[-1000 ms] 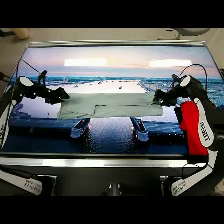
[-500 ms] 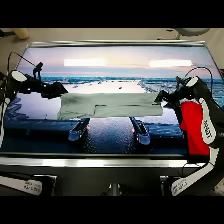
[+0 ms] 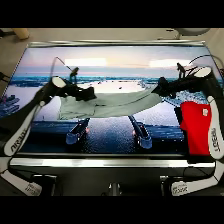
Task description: Fold the shirts.
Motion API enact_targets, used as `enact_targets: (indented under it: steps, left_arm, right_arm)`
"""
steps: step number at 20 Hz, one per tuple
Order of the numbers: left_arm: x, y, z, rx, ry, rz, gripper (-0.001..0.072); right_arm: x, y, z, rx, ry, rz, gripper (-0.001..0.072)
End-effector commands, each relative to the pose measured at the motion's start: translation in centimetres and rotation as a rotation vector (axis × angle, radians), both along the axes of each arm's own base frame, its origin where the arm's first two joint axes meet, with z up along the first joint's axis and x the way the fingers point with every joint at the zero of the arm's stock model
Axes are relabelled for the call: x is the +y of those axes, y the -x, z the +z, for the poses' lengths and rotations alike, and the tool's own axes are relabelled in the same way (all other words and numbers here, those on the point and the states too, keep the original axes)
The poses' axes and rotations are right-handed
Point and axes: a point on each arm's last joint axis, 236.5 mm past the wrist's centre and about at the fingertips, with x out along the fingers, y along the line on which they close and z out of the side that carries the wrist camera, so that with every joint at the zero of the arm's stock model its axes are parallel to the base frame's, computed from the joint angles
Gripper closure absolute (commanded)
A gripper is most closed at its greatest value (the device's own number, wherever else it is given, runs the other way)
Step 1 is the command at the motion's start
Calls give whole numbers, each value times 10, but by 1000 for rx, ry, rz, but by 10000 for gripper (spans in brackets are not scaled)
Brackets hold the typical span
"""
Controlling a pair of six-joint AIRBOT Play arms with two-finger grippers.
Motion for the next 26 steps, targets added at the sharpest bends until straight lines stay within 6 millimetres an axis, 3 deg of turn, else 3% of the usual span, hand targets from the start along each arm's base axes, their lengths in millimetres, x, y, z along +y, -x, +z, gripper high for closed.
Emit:
enact_targets:
  steps: [1, 4, 6, 8, 9, 11, 13, 16, 19, 21, 22, 23, 24, 26]
  left_arm:
    - [-102, 15, -22, 58, 176, 58, 680]
    - [-169, 45, -41, 141, 276, 96, 680]
    - [-199, 61, -51, 178, 314, 126, 680]
    - [-200, 56, -47, 145, 318, 136, 682]
    - [-191, 43, -33, 83, 318, 125, 682]
    - [-152, 9, 11, -71, 294, 108, 682]
    - [-89, -29, 69, -242, 234, 128, 683]
    - [29, -60, 179, -488, 159, 227, 683]
    - [125, -45, 278, -666, 137, 344, 682]
    - [160, -21, 324, -745, 125, 385, 682]
    - [171, -10, 339, -770, 120, 393, 682]
    - [176, 0, 348, -782, 115, 391, 682]
    - [179, 8, 352, -784, 105, 383, 682]
    - [184, 15, 342, -771, 28, 349, 681]
  right_arm:
    - [19, 48, 88, -76, -31, 74, 691]
    - [24, 73, 147, -177, -22, 45, 690]
    - [26, 85, 169, -221, -22, 31, 690]
    - [27, 89, 178, -240, -22, 27, 690]
    - [27, 88, 177, -234, -27, 23, 690]
    - [34, 80, 170, -227, -40, 27, 690]
    - [67, 61, 157, -231, -74, 52, 690]
    - [159, 29, 135, -231, -239, 89, 689]
    - [256, 17, 91, -152, -410, 96, 689]
    - [310, 26, 41, -49, -466, 105, 686]
    - [328, 29, 20, -10, -487, 99, 559]
    - [339, 31, 6, 30, -529, 97, 288]
    - [342, 34, 4, 47, -573, 118, 213]
    - [320, 34, 9, 40, -581, 176, 206]
